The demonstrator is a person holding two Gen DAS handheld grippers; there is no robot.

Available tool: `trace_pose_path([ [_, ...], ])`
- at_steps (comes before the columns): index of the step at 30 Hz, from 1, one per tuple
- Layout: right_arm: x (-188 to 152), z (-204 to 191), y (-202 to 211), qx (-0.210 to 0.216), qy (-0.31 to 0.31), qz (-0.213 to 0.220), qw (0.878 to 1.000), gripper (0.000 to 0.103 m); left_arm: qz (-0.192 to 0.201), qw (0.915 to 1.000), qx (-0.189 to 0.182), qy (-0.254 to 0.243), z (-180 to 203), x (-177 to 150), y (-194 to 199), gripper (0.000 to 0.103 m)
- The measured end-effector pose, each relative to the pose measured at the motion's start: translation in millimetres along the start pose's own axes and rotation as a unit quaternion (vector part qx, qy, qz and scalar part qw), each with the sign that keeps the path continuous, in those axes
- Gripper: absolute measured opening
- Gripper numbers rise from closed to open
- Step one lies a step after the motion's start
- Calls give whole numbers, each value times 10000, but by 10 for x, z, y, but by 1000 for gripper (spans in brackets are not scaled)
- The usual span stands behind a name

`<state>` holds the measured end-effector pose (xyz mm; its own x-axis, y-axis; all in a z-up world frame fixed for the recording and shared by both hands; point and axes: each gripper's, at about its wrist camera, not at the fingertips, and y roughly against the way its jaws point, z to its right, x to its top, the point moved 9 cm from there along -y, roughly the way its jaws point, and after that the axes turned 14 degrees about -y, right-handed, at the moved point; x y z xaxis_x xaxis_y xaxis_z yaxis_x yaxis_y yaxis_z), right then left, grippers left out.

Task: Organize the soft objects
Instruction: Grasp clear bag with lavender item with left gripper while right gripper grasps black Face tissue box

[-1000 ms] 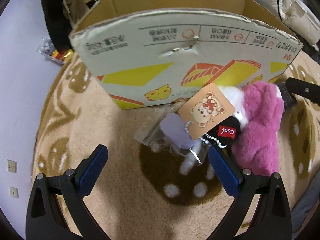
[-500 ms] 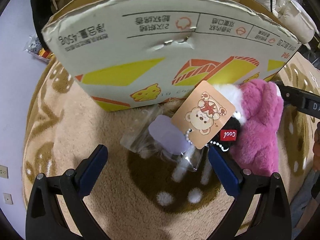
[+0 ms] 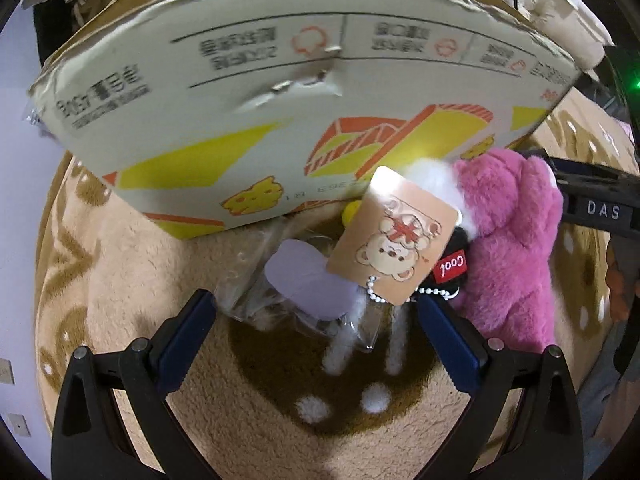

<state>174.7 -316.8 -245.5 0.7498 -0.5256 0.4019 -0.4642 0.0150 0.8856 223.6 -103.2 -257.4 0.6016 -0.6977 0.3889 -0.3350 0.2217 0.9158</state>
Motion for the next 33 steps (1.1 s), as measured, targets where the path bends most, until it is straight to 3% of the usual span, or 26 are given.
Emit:
trace_pose_path([
  [8, 5, 2, -35, -56, 47, -4, 10000, 91, -51, 9997, -28, -227, 45, 59, -20, 92],
  [14, -18, 12, -19, -114, 55, 3, 9999, 85, -130, 9989, 9, -449, 70, 24, -23, 90],
  [33, -27, -9, -14, -172, 111, 22, 9998, 81, -73, 9992, 165, -359, -29, -158, -92, 81],
])
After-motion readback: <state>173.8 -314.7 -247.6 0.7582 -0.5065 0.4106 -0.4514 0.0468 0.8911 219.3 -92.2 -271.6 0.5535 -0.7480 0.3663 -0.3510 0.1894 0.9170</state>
